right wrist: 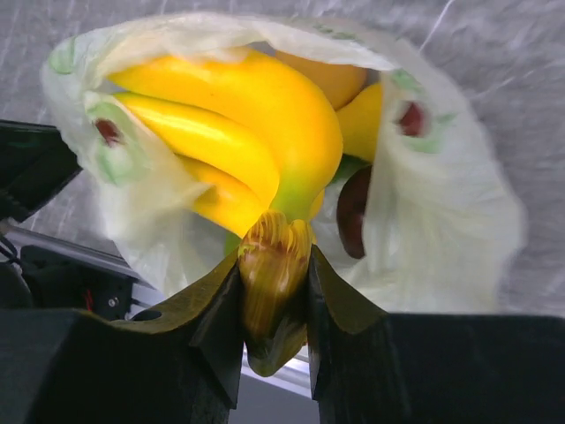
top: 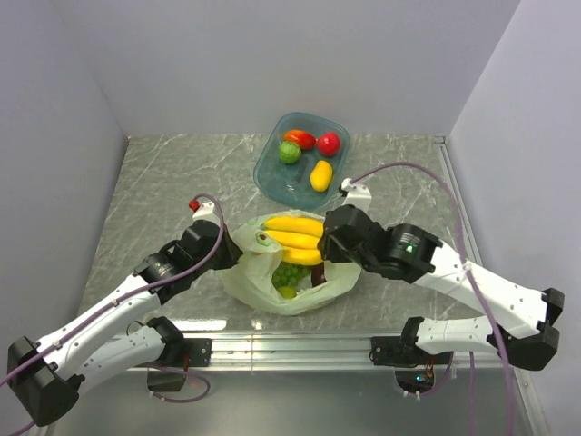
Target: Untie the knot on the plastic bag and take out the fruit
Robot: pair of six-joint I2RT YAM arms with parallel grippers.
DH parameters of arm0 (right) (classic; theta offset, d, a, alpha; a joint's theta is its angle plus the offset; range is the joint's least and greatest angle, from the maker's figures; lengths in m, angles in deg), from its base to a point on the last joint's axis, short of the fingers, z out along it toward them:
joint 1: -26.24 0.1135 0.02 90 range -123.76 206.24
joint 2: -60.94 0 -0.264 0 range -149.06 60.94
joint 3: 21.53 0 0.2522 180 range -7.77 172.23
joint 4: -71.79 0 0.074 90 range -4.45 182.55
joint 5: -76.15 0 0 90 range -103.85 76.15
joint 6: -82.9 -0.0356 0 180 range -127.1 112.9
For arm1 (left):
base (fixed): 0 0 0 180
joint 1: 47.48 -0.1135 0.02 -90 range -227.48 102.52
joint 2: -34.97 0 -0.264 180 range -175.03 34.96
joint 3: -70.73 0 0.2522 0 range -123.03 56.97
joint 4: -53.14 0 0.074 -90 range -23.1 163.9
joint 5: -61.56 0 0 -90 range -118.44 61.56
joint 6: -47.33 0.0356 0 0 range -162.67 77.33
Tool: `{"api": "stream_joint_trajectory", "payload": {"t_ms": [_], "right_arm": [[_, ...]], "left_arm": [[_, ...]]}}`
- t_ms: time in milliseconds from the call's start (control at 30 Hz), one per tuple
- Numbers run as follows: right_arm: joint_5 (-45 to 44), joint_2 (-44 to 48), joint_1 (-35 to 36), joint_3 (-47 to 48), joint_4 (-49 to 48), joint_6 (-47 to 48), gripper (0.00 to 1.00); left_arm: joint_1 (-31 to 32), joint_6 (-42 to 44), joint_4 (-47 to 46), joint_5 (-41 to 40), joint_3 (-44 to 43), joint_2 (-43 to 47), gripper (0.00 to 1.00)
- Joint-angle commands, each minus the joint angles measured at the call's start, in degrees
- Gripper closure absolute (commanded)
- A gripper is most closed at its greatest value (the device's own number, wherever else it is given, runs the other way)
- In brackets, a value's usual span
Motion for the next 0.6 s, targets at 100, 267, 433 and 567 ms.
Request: {"api": "stream_joint_trajectory", "payload": {"t_ms": [100,267,433,567], "right_arm": [[-12.27,0.00,1.10,12.28,22.41,4.64,1.00],[-14.49,1.92,0.49,15.98,25.87,6.91,1.00],[-3.09,8.68,-6.26,16.78,12.27,12.62,1.00],[11.59,9.24,-20.84,15.02,-0.65,16.06,1.00]], "left_arm": [[0.14,1.42,2.50,-4.55,-3.36,-0.05,1.00],[0.05,2.04,4.17,-7.09,-3.36,0.74,0.99],[0.05,2.57,5.06,-6.93,-1.96,1.18,0.99],[0.05,3.26,3.13,-3.86,0.06,2.76,0.99]]}}
